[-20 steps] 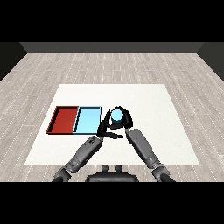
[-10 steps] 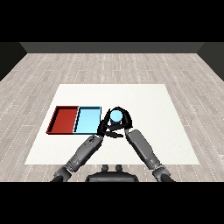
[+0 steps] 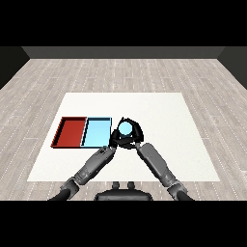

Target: Pick the blue can and put it in the blue box

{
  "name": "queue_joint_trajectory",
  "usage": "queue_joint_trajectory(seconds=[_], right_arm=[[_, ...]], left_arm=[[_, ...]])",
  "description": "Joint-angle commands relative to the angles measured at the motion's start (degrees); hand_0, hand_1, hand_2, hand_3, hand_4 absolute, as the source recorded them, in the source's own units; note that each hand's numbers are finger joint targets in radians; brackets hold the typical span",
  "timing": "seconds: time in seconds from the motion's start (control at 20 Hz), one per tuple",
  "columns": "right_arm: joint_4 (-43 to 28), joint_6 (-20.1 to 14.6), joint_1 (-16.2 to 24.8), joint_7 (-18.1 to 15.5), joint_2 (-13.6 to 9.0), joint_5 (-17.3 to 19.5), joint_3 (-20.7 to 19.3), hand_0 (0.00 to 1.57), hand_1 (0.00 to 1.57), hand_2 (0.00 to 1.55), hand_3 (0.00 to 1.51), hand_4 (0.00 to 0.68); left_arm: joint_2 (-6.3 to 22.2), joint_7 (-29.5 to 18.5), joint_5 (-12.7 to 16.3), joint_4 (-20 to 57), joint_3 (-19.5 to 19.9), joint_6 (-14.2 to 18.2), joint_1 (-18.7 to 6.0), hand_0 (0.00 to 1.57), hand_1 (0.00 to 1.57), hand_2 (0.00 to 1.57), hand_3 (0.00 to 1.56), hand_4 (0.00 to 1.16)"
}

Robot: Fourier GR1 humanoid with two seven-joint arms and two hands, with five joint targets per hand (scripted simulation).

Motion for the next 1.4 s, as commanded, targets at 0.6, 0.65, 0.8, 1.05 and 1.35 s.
queue_joint_trajectory(seconds=[0.6,0.65,0.8,1.05,1.35], right_arm=[[-0.8,-2.8,-1.3,0.7,0.2,-0.1,3.3,1.45,1.45,1.46,1.37,0.511],[-2.2,-1.7,-0.8,0.5,0.2,-0.9,3.8,1.44,1.44,1.46,1.37,0.513],[1.0,-5.0,-0.7,-3.0,0.2,-3.5,7.9,1.43,1.43,1.46,1.38,0.524],[-1.9,-1.1,-0.4,0.7,0.2,-0.7,4.2,1.42,1.42,1.46,1.38,0.531],[-2.1,-2.0,-0.6,0.5,0.2,-0.5,3.5,1.33,1.33,1.4,1.3,0.496]], left_arm=[[-0.5,-2.7,7.5,4.3,-2.0,4.5,-1.9,0.0,0.0,0.39,0.0,0.78],[-0.5,-2.2,9.4,6.5,-4.4,9.6,-5.1,1.44,1.44,1.46,1.34,1.09],[-0.5,0.4,5.5,5.4,-3.2,9.9,-4.0,1.57,1.57,1.57,1.48,1.14],[-0.4,-0.9,2.5,8.6,0.7,7.4,-3.8,1.57,1.57,1.55,1.46,1.14],[0.3,2.3,0.3,4.5,-0.1,10.7,-4.7,1.57,1.57,1.56,1.47,1.14]])
